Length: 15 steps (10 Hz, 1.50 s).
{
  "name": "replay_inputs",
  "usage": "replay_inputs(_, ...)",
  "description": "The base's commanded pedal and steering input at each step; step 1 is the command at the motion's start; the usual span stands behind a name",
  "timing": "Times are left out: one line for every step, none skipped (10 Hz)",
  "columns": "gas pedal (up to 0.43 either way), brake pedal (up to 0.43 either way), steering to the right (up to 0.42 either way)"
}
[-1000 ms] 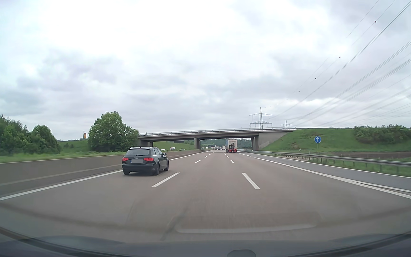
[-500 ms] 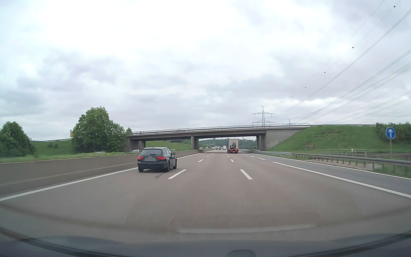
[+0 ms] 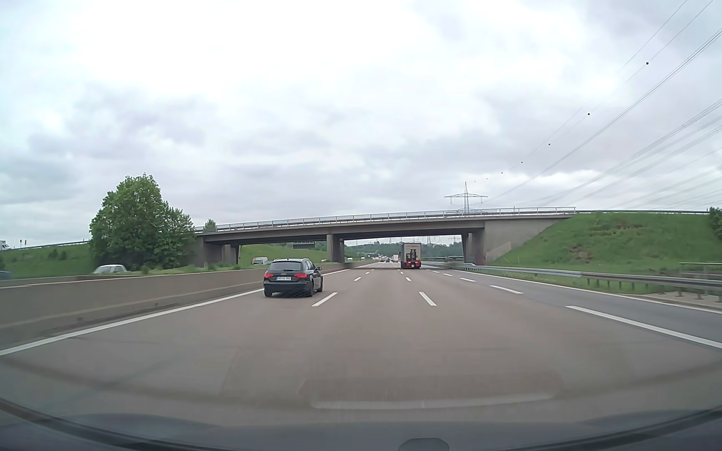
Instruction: Follow the waypoints while adhering to traffic rules and regulations
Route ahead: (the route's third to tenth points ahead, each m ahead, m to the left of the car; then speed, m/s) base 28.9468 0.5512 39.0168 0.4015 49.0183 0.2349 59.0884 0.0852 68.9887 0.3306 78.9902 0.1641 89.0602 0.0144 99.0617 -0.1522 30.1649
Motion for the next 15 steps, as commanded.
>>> replay_inputs(0.220,0.000,-0.002)
replay_inputs(0.220,0.000,-0.002)
replay_inputs(0.220,0.000,-0.002)
replay_inputs(0.220,0.000,-0.002)
replay_inputs(0.220,0.000,-0.002)
replay_inputs(0.228,0.000,-0.002)
replay_inputs(0.240,0.000,-0.002)
replay_inputs(0.260,0.000,-0.001)
replay_inputs(0.260,0.000,-0.002)
replay_inputs(0.260,0.000,-0.002)
replay_inputs(0.260,0.000,-0.002)
replay_inputs(0.260,0.000,-0.002)
replay_inputs(0.260,0.000,-0.001)
replay_inputs(0.260,0.000,-0.002)
replay_inputs(0.260,0.000,-0.002)
